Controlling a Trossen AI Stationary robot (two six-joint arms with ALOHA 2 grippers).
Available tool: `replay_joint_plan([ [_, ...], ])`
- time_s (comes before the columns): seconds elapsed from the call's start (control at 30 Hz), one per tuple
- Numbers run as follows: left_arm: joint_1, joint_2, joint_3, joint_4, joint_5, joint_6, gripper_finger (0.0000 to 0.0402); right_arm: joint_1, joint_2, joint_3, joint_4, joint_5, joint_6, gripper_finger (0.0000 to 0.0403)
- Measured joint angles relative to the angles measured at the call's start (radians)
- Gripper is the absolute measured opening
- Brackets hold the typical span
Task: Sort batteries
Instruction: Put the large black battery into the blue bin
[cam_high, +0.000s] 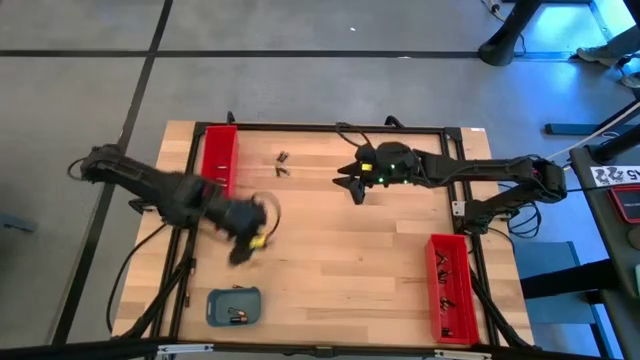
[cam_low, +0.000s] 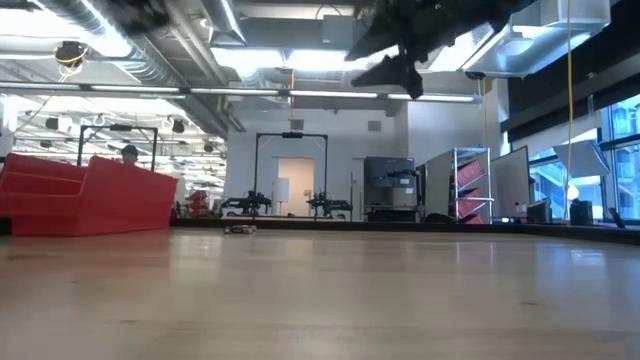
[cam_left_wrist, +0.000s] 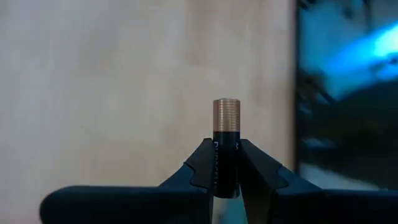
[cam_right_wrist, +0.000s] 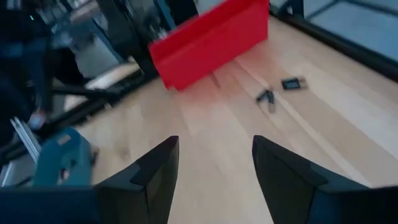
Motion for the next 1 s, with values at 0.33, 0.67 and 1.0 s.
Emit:
replay_joint_plan([
  [0.33,-0.525,0.096,-0.088,0.029,-0.115,-0.389,0.0038,0.183,0.000,0.000,0.068,0.245,0.187,0.0204],
  [0.67,-0.599,0.277,-0.247,0.246,-0.136,-0.435,0.0038,0.360,0.000,0.000,0.069,0.436,0.340,0.0204],
  [1.0,-0.595,0.433,-0.247,0.304,-0.120,-0.448,0.0045,0.410,0.001,0.000,0.068,0.531,0.367,0.0204],
])
